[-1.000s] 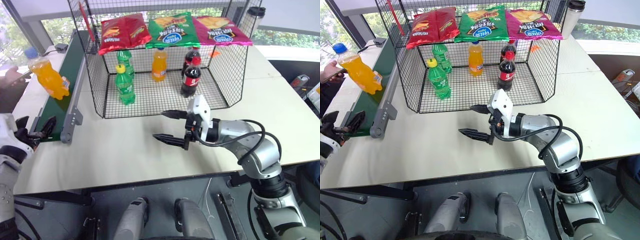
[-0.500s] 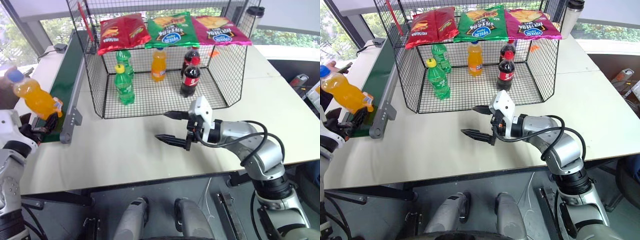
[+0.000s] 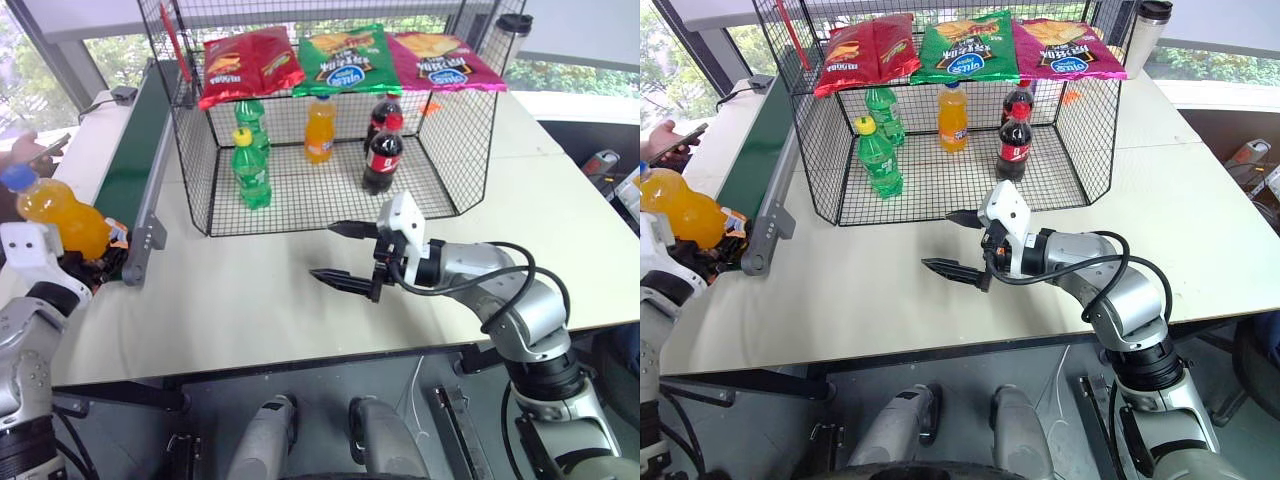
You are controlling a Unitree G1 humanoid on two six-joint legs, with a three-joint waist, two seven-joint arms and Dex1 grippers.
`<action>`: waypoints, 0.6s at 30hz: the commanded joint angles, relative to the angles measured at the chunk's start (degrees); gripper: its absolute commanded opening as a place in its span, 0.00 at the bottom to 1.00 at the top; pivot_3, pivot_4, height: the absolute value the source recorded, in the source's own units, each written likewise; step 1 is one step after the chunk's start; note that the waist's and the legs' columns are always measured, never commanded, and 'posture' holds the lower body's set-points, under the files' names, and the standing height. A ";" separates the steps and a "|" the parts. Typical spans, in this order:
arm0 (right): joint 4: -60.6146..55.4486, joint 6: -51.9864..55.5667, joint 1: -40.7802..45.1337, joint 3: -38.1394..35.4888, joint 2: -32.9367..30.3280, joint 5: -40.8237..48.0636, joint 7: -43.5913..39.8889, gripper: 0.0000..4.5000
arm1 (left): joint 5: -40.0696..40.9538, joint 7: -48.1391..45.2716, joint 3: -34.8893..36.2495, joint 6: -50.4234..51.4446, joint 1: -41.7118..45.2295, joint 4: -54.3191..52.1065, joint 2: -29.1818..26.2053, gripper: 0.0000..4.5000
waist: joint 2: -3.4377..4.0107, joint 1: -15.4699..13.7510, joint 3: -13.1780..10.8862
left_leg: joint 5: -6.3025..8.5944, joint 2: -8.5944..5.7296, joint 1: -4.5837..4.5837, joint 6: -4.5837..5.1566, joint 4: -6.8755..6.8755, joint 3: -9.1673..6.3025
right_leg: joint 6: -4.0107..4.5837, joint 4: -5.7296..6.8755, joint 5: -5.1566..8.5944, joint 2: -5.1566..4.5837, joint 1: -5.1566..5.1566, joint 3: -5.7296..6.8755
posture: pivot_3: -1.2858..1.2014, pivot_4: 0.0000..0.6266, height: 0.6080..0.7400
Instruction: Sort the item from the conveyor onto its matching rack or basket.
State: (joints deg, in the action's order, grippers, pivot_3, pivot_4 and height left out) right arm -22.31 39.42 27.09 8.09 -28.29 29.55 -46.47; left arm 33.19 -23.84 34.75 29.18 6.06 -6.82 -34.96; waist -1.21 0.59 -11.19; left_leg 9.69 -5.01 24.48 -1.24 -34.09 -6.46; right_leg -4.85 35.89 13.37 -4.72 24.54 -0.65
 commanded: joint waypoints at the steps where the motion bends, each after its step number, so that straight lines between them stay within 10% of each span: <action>1: -1.59 -1.04 -0.08 -0.98 -0.43 0.49 -0.18 1.00 | 2.67 0.16 4.29 -0.83 4.31 -1.38 -3.35 0.67 | 0.00 0.02 0.00 | 0.00 0.00 0.00 0.00 0.00 0.00 | 0.00 0.00 0.00 0.00 0.00 0.00 | 0.52 0.24 0.99; 18: -1.90 0.11 3.39 -0.35 -0.04 1.28 -0.34 1.00 | 0.80 -17.36 -27.32 2.28 11.19 -11.45 -3.58 0.67 | 0.01 0.43 -0.01 | -0.04 0.00 -0.01 0.09 0.07 0.08 | -0.02 0.00 -0.01 0.03 0.04 -0.05 | 0.52 0.24 0.99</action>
State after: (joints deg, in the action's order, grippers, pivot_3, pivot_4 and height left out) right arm -22.33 39.65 29.28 8.16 -28.25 30.03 -46.54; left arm 35.45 -39.43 8.73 33.43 16.30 -15.90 -37.97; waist -1.20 1.02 -11.20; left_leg 9.61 -5.00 24.47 -1.10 -34.00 -6.38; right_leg -4.87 35.92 13.35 -4.67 24.62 -0.70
